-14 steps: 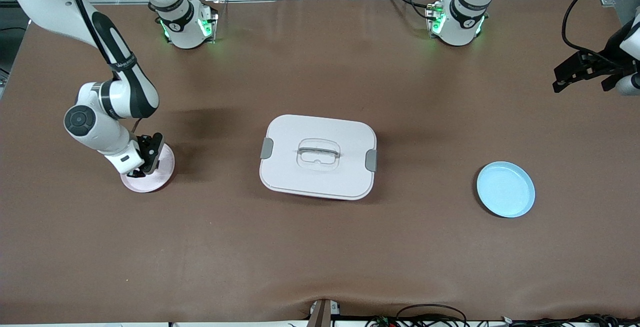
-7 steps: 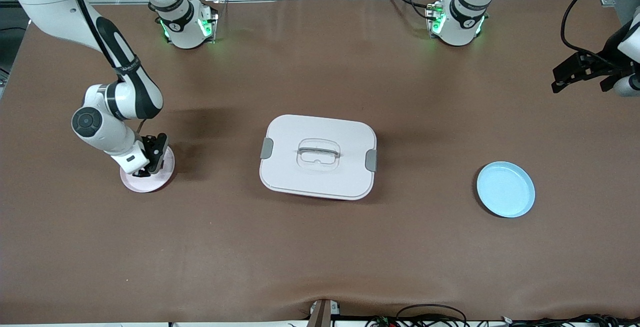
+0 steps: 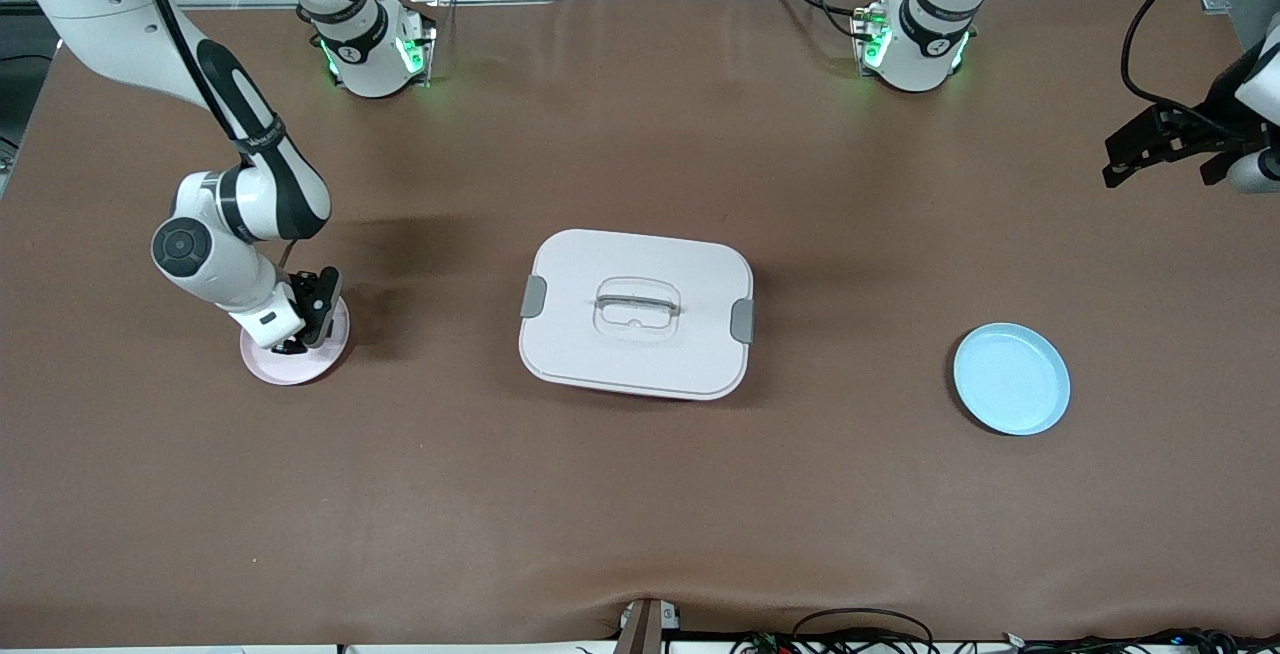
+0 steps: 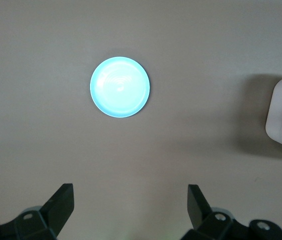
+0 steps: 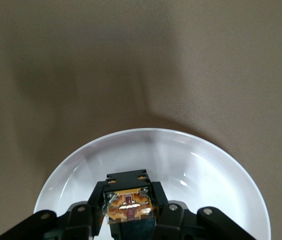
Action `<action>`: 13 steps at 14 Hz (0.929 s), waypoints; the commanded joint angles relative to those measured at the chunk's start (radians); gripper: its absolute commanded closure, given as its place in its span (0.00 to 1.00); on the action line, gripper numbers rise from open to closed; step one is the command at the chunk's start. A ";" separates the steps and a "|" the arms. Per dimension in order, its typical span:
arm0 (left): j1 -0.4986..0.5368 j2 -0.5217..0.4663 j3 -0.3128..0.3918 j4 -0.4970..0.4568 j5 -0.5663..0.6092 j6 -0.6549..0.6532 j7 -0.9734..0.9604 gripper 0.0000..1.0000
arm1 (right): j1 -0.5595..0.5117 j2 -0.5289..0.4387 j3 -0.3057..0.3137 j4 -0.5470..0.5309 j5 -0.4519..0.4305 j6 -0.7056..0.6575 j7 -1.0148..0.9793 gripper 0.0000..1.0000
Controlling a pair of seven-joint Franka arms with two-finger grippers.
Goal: Transfer orange switch to right arm and place
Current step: 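Lower the orange switch onto the pink plate while the left gripper withdraws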
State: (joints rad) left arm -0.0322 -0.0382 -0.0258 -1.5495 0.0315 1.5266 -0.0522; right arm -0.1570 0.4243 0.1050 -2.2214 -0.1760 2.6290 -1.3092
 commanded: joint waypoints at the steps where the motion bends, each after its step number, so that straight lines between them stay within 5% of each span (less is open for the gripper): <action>1: -0.002 -0.011 -0.002 -0.008 -0.013 0.003 0.008 0.00 | -0.007 -0.002 0.005 0.003 -0.017 0.013 0.007 0.53; 2: 0.000 -0.014 -0.002 -0.008 -0.013 0.003 0.012 0.00 | -0.009 -0.005 0.007 0.003 -0.016 0.011 0.010 0.17; 3: 0.003 -0.015 -0.002 -0.008 -0.013 0.003 0.021 0.00 | -0.012 -0.013 0.007 0.003 -0.016 0.008 0.014 0.00; 9: 0.000 -0.011 -0.002 -0.007 -0.012 0.006 0.022 0.00 | -0.013 -0.105 0.009 0.011 -0.014 -0.064 0.063 0.00; 13: 0.001 -0.014 -0.020 -0.004 -0.013 0.006 0.022 0.00 | -0.009 -0.157 0.010 0.011 -0.014 -0.131 0.466 0.00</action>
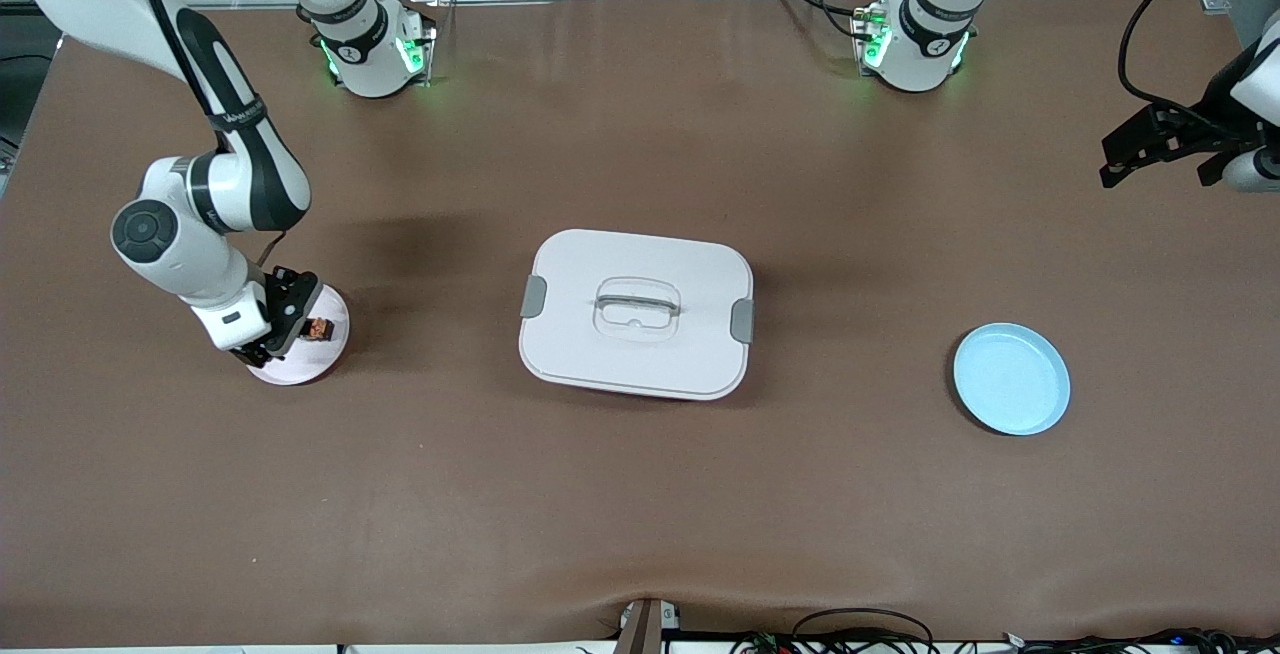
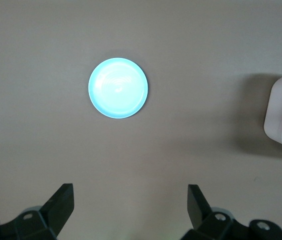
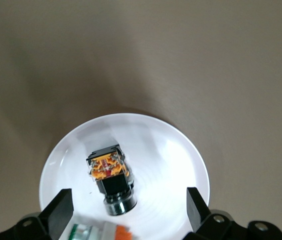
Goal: Transfer orange switch to right arm and place
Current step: 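Open the right gripper to release the switch on the plate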
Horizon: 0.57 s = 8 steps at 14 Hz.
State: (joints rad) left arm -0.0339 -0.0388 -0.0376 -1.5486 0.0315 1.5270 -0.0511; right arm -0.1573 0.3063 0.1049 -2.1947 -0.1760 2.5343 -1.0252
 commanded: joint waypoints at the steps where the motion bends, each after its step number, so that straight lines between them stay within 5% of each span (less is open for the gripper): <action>1: 0.003 -0.015 -0.008 -0.005 -0.012 0.004 0.020 0.00 | -0.008 -0.048 0.012 -0.016 -0.014 -0.039 0.294 0.00; 8: 0.002 -0.015 -0.012 -0.004 0.001 0.005 0.020 0.00 | -0.011 -0.082 0.012 0.024 -0.011 -0.026 0.988 0.00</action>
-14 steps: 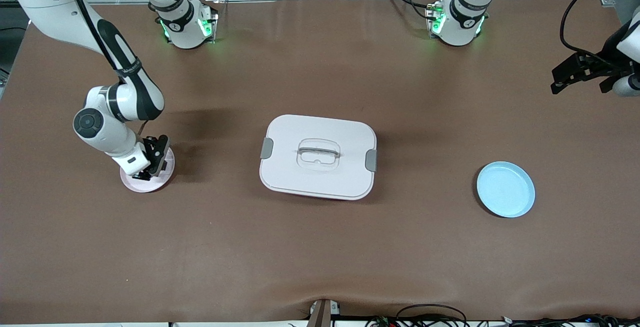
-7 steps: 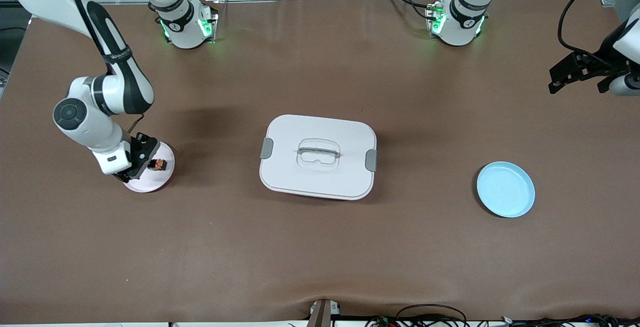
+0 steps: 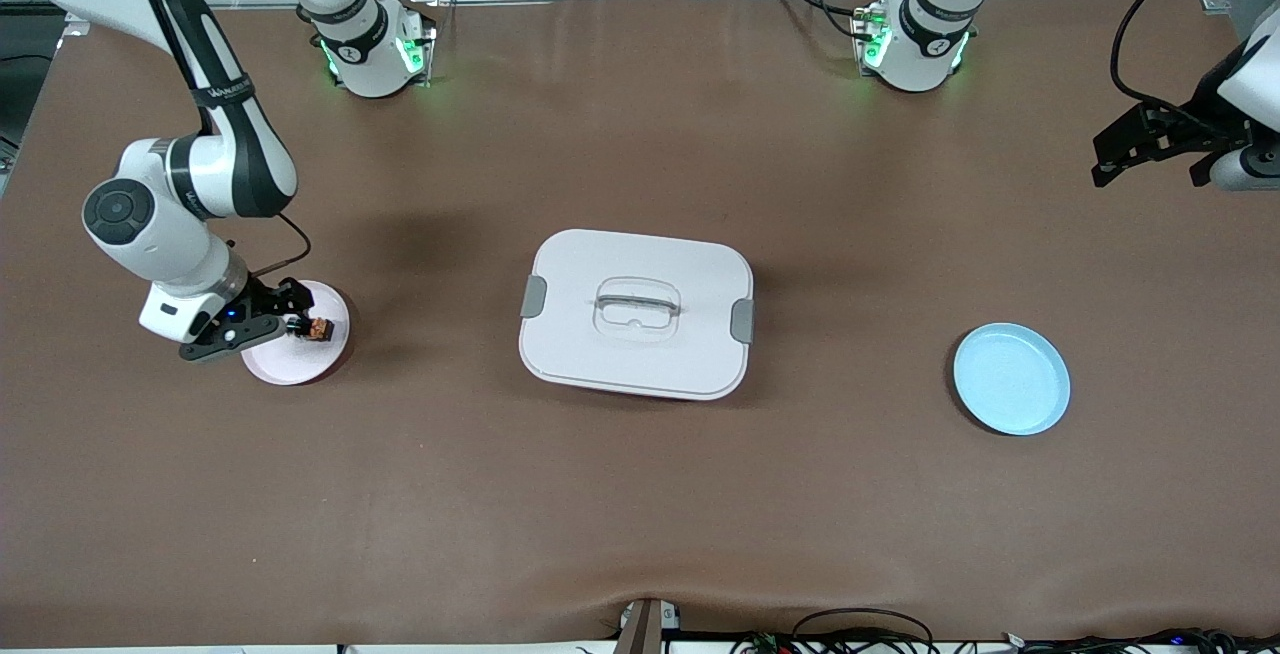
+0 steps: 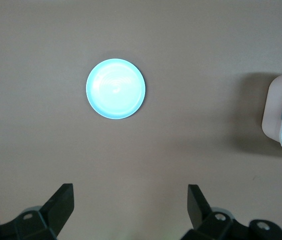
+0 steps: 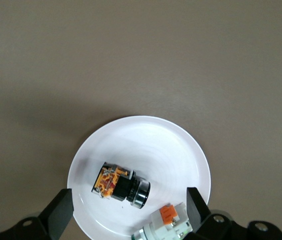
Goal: Transfer orange switch to right arm and place
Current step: 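Open the right gripper to release the switch on the plate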
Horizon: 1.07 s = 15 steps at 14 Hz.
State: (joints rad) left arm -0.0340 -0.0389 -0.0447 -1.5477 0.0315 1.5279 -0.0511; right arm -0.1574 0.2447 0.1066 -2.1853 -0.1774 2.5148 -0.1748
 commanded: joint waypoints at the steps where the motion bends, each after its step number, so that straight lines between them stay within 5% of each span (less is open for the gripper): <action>1: 0.003 -0.015 -0.004 -0.005 0.001 0.005 0.020 0.00 | -0.011 -0.028 0.010 0.033 -0.008 -0.008 0.180 0.00; 8: 0.000 -0.016 -0.004 -0.005 0.001 -0.003 0.013 0.00 | -0.001 -0.053 0.016 0.131 -0.008 -0.099 0.182 0.00; 15: 0.000 -0.007 -0.004 -0.002 -0.013 0.003 0.017 0.00 | 0.033 -0.100 0.018 0.378 -0.004 -0.456 0.193 0.00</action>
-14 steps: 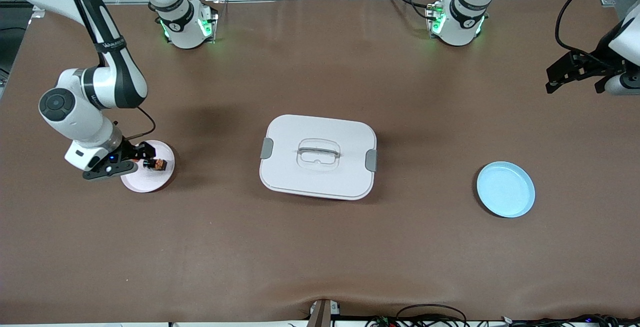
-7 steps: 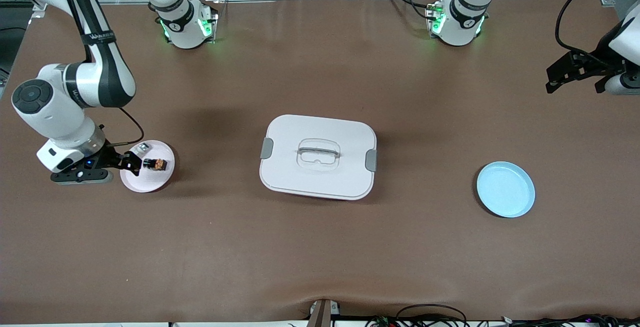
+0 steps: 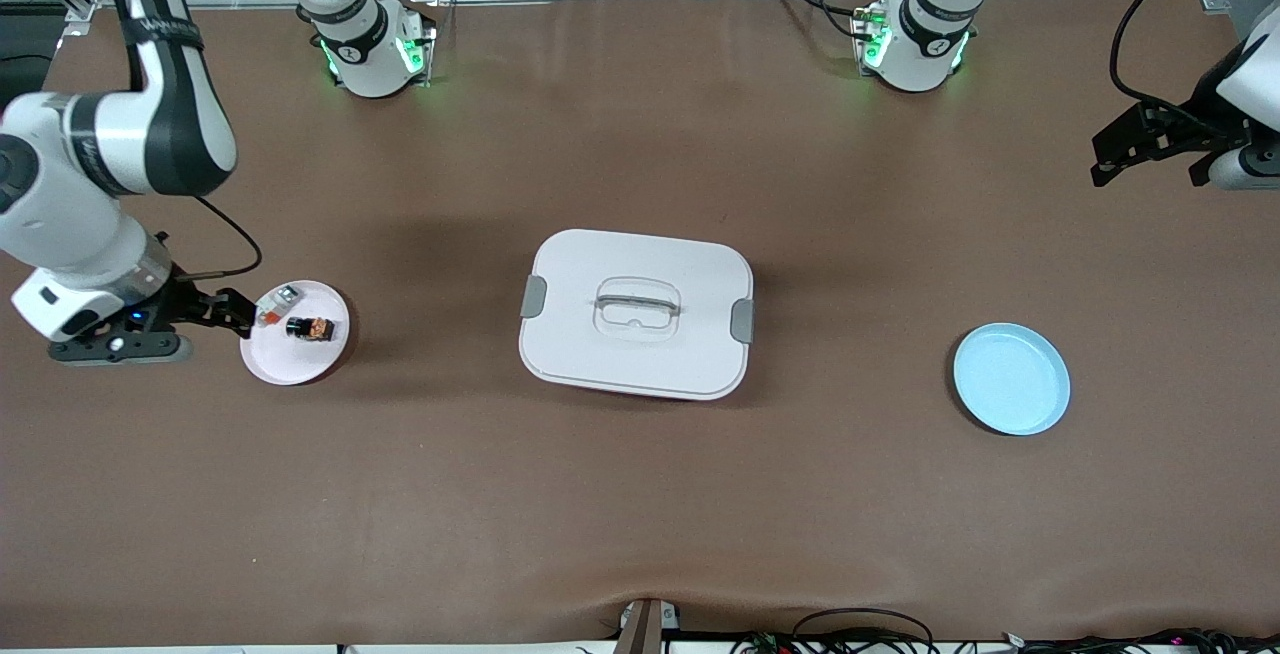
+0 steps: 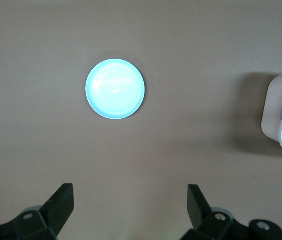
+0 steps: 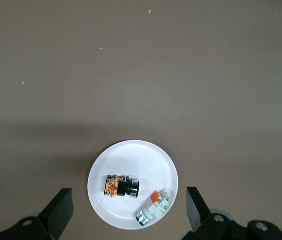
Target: Transfer orange switch to right arm and place
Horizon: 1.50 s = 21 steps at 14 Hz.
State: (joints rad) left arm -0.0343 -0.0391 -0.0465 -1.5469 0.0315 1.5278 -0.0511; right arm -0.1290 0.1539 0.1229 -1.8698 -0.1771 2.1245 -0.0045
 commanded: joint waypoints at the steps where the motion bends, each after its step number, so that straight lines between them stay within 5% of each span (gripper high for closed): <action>1: 0.001 -0.007 -0.003 -0.002 -0.012 0.003 0.017 0.00 | 0.005 -0.010 0.001 0.099 -0.002 -0.096 0.024 0.00; 6: 0.002 -0.013 -0.003 -0.002 -0.012 -0.006 0.020 0.00 | 0.008 -0.007 0.001 0.228 0.001 -0.178 0.026 0.00; 21: 0.002 -0.004 -0.003 0.016 -0.010 -0.014 0.004 0.00 | 0.037 -0.010 0.000 0.386 0.064 -0.345 0.123 0.00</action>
State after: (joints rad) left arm -0.0347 -0.0389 -0.0473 -1.5464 0.0315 1.5247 -0.0511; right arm -0.0947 0.1387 0.1240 -1.5219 -0.1264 1.8252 0.1008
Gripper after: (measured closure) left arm 0.000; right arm 0.000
